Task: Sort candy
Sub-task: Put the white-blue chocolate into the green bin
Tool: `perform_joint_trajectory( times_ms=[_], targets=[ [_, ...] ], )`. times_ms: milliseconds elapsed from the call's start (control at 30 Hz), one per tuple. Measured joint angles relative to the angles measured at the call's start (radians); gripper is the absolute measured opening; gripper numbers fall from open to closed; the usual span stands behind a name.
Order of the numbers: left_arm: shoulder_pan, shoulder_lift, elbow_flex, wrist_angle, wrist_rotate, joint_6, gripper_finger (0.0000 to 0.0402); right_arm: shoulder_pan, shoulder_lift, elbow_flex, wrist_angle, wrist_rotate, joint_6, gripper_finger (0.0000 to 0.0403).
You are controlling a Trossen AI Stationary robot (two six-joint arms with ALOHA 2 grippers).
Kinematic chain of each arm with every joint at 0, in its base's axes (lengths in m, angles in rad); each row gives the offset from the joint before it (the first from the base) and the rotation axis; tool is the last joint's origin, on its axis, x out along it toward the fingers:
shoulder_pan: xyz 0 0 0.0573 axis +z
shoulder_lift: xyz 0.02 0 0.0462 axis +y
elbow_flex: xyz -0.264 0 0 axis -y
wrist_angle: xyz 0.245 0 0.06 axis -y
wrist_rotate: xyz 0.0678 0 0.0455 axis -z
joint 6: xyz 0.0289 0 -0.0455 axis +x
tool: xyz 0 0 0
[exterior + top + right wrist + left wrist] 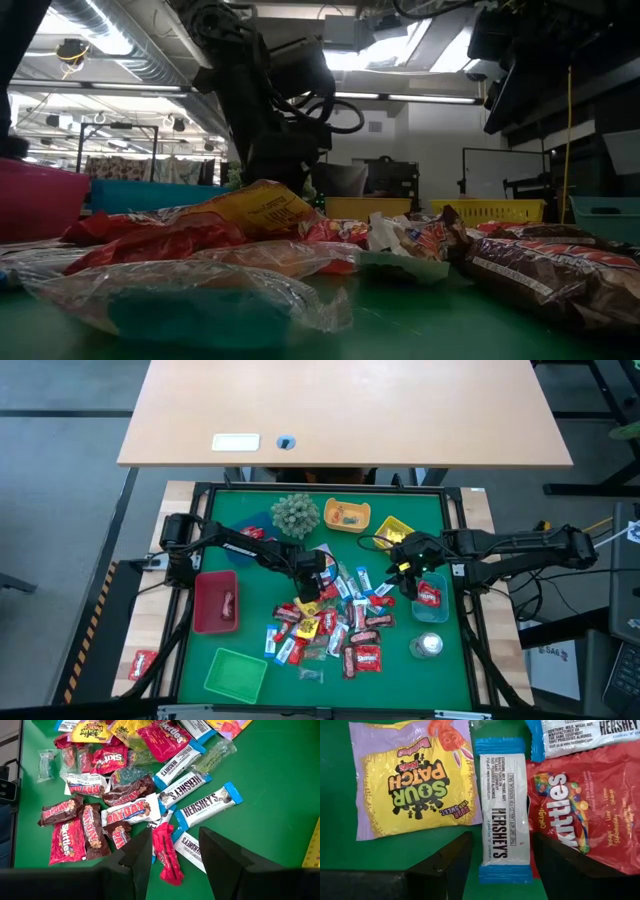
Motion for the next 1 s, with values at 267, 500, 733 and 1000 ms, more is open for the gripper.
perform_joint_trajectory(
  times_ms=[267, 500, 733, 1000],
  targets=[
    [0.000, 0.000, 0.000, -0.002, -0.002, -0.004, 0.0142, 0.000, 0.000, 0.000, 0.000, 0.000, 0.000, 0.0161],
    [0.001, -0.003, -0.001, -0.004, 0.007, -0.003, 0.0097, 0.000, 0.000, 0.000, 0.000, 0.000, 0.000, 0.0161],
    [0.000, -0.003, -0.001, -0.003, 0.008, -0.004, 0.0089, 0.000, 0.000, 0.000, 0.000, 0.000, 0.000, 0.0161],
    [-0.001, -0.058, -0.004, -0.018, 0.019, -0.007, 0.0088, 0.000, 0.000, 0.000, -0.001, 0.000, 0.000, 0.0161]
  ],
)
